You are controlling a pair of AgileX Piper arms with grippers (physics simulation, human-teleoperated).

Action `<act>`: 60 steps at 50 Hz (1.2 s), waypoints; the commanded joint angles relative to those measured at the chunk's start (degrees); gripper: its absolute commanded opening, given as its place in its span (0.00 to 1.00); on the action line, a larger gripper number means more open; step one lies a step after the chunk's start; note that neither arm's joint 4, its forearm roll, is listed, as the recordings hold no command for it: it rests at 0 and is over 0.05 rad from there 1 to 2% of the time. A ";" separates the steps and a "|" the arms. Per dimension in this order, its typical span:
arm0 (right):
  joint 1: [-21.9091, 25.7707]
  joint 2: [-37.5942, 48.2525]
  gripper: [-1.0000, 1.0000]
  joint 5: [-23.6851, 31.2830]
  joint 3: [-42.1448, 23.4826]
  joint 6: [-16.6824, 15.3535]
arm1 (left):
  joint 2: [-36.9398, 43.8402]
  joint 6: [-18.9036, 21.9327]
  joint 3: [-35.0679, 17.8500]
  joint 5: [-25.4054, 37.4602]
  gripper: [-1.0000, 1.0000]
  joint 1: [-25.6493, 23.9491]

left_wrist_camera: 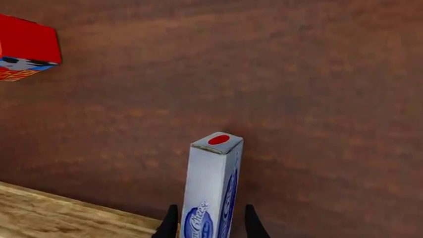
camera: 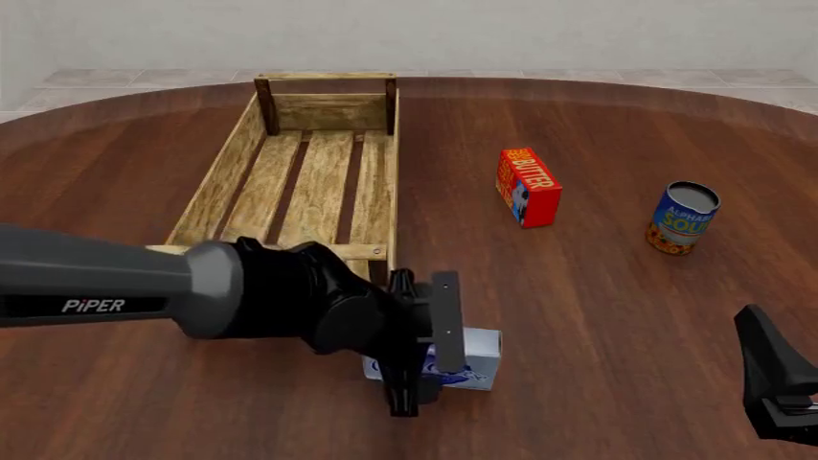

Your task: Pick up the cream cheese and put it in the tray.

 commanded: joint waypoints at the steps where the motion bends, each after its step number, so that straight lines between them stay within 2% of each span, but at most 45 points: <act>1: -0.02 0.00 1.00 0.06 0.00 0.07 | 1.46 0.39 -0.06 -0.43 1.00 0.67; 29: -0.04 0.00 1.00 0.12 0.00 0.17 | 2.19 -0.76 -1.16 -0.23 1.00 0.99; 30: -0.03 0.00 1.00 0.11 0.00 0.17 | 2.17 -0.98 -1.09 -0.34 0.00 0.67; 53: 0.00 0.00 1.00 0.04 0.00 0.13 | 0.05 -2.50 -2.30 1.27 0.00 -0.09; 60: -0.01 0.00 1.00 0.04 0.00 0.13 | -2.17 -4.63 -5.44 4.32 0.00 -0.03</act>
